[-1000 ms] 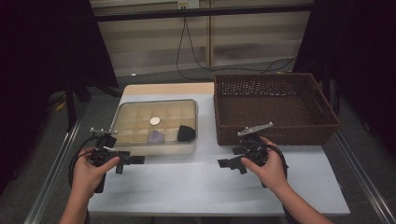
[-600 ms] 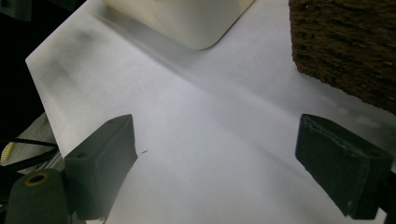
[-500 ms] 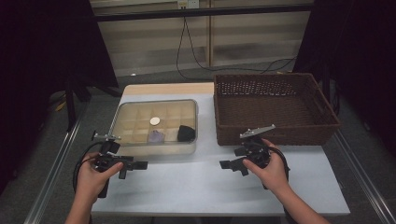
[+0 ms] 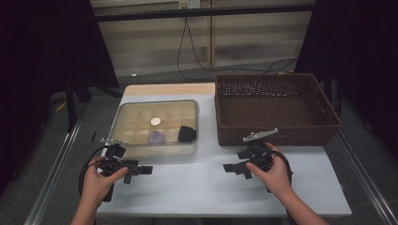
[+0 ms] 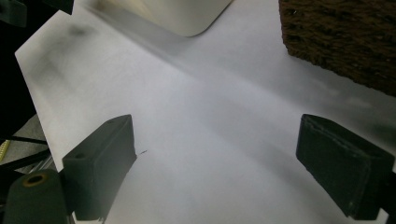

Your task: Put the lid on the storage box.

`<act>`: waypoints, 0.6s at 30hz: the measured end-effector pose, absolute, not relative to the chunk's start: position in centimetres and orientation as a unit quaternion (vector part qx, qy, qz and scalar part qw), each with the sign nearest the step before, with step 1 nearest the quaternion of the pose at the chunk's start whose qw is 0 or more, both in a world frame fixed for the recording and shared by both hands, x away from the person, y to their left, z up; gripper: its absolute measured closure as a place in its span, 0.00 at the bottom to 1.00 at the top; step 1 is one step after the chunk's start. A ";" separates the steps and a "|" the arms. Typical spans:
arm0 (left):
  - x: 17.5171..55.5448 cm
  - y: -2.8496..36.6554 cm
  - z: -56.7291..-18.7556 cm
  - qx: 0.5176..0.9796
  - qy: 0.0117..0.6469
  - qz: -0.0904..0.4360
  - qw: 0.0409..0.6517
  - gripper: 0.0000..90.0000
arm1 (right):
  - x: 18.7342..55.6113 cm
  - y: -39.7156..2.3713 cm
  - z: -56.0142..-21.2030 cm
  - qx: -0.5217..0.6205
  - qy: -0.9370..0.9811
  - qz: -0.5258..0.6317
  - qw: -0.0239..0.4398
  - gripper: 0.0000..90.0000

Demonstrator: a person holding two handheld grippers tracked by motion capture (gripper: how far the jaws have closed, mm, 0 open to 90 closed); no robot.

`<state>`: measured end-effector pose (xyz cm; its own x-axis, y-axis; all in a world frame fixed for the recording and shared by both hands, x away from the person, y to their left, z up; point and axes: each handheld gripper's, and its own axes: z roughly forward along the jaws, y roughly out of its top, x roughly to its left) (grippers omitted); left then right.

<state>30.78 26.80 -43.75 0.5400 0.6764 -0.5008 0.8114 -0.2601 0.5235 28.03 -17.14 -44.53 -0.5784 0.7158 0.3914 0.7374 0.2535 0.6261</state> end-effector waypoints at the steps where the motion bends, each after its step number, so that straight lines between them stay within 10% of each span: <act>1: 30.8 26.8 -43.8 0.791 0.468 -0.089 0.383 0.07 | 28.0 -17.2 -44.6 -0.459 -0.792 -0.404 0.012 0.13; 18: 30.1 24.7 -44.5 0.811 0.435 -0.088 0.381 0.06 | 27.6 -18.2 -45.3 -0.463 -0.788 -0.406 0.013 0.12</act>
